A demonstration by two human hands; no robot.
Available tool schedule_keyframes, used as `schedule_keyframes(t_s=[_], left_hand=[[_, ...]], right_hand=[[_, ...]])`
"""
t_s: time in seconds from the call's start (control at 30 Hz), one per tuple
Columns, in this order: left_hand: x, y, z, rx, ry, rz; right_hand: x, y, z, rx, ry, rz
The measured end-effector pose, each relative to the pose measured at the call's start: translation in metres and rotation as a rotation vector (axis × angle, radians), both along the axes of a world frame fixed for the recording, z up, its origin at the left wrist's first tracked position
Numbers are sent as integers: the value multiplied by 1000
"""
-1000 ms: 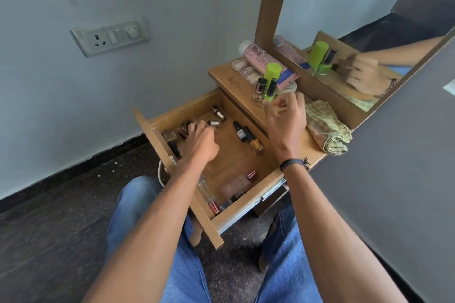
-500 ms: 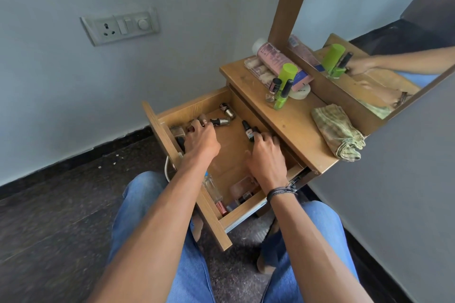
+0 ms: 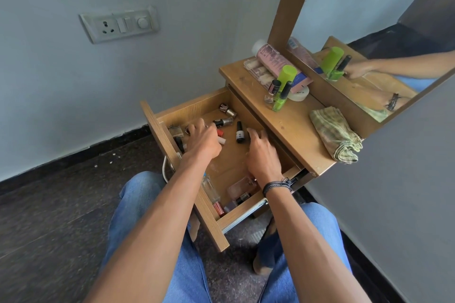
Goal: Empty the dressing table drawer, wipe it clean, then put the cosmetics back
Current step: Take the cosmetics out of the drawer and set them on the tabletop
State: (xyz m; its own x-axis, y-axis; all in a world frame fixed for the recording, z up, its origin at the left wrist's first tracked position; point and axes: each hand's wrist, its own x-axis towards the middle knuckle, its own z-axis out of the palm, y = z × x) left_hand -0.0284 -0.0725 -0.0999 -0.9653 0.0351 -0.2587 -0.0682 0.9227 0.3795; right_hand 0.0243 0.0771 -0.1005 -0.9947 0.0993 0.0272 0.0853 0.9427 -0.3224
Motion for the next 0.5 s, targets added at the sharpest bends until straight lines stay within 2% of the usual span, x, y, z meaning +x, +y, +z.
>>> schedule_keyframes(t_s=[0.33, 0.5], left_hand=[[6, -1, 5, -83, -9, -123], [7, 0, 3, -128, -15, -143]], right_hand=[[14, 2, 11, -146, -107, -59], [16, 2, 17, -242, -69, -44]])
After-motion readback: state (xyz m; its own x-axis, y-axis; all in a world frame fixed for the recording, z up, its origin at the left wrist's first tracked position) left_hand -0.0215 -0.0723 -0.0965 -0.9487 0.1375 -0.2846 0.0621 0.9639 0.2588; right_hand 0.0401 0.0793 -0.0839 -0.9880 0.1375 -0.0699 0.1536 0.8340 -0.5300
